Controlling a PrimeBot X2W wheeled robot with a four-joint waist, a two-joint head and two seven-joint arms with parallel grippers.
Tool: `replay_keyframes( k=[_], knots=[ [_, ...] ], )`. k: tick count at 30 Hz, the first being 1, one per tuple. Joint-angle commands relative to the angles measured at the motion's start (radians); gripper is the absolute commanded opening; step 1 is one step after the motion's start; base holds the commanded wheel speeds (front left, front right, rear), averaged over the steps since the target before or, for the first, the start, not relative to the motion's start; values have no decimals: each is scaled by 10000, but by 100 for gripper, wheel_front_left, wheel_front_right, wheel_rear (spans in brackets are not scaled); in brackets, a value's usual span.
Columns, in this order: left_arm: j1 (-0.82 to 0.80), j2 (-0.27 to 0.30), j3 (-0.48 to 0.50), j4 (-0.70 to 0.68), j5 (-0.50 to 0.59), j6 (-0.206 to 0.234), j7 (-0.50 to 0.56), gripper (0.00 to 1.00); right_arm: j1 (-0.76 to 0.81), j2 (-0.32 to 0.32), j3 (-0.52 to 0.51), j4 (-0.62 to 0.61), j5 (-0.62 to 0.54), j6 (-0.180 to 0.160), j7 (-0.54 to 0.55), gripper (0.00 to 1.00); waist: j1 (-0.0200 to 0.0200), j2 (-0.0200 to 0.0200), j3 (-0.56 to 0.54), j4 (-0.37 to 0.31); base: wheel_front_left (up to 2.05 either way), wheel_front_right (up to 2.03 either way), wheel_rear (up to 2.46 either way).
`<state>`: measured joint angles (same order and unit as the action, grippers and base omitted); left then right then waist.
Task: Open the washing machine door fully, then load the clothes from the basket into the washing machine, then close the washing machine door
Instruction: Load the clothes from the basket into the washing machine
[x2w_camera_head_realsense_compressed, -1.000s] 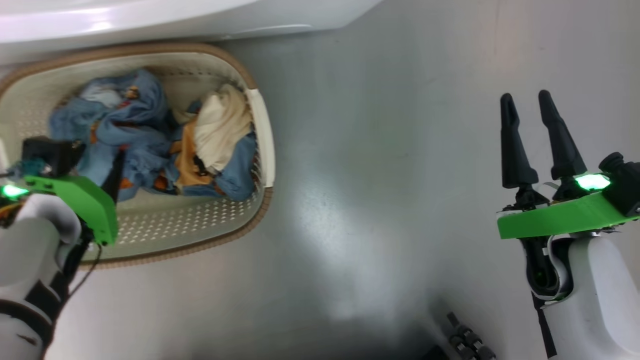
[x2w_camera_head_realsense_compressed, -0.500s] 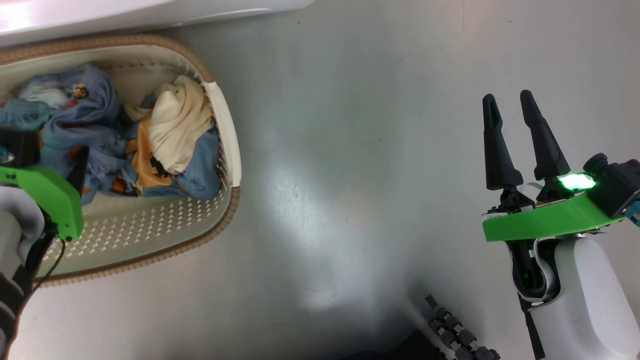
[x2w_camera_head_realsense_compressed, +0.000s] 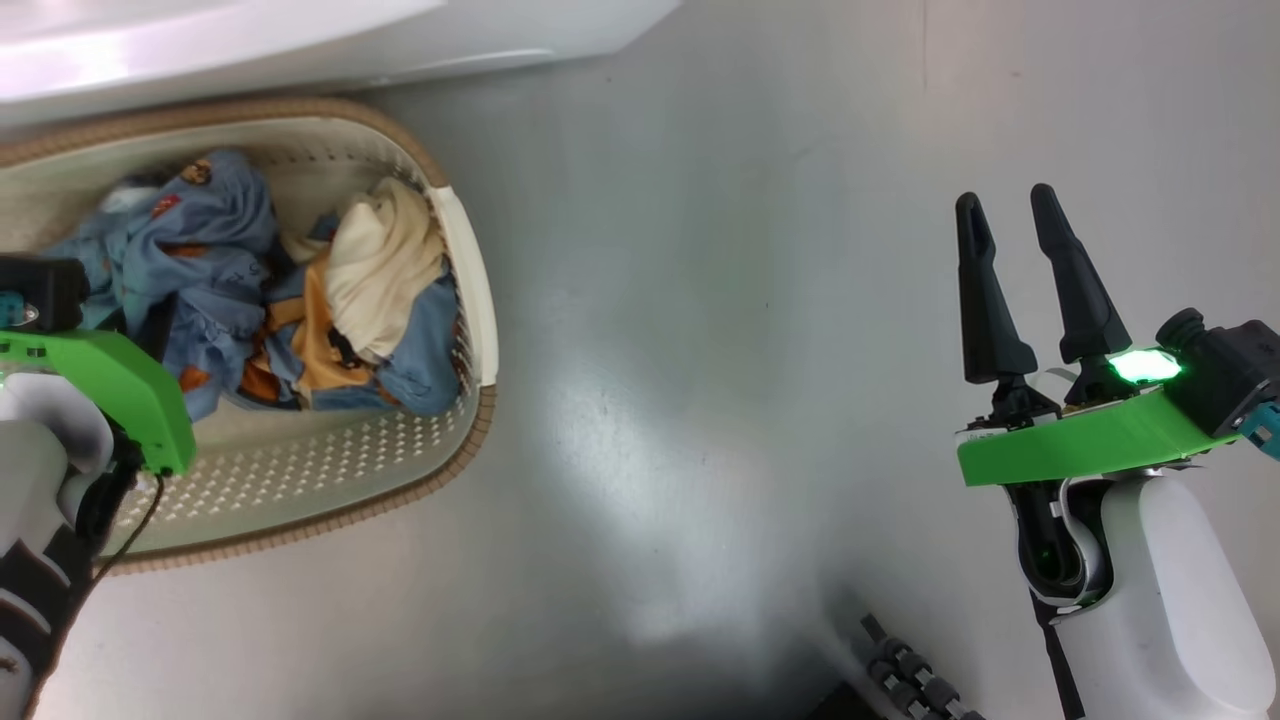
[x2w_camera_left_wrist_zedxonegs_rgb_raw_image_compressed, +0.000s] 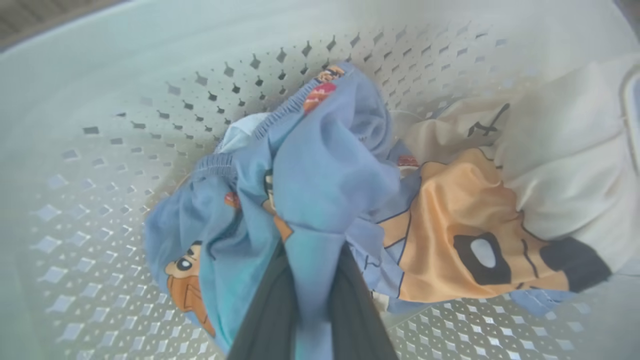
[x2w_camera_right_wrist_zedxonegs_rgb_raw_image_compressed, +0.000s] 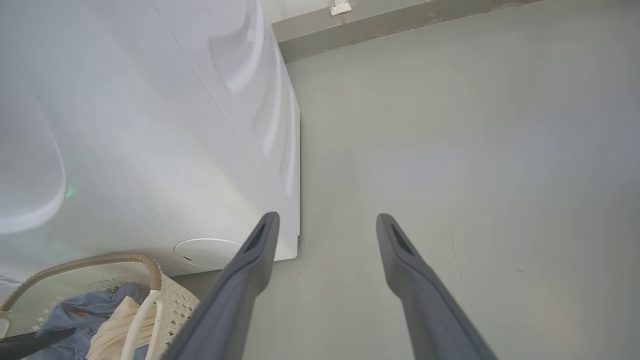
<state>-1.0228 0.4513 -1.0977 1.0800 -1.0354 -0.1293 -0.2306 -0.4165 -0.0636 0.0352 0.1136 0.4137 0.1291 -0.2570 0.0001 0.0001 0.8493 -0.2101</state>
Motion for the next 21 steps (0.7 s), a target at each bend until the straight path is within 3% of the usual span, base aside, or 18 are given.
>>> replay_keyframes(
  k=[1,7,10,21],
  knots=[
    [287,275,120,12,-234,-14,-188,0,229,-60,187,-100,-124,16,-48,100,-1,-1,-376,219,0,0,0],
    [562,185,291,-125,-663,-14,-299,0,213,-220,154,44,-127,16,-48,100,-1,-1,-1041,508,0,0,0],
    [718,190,839,-353,-629,-14,-306,0,281,-308,110,157,-77,16,-48,100,-1,-1,-1537,714,0,0,0],
    [2526,-222,4332,-1808,1002,-14,-310,0,951,-672,94,678,95,16,-48,100,-1,-1,-3631,1428,0,0,0]
  ],
)
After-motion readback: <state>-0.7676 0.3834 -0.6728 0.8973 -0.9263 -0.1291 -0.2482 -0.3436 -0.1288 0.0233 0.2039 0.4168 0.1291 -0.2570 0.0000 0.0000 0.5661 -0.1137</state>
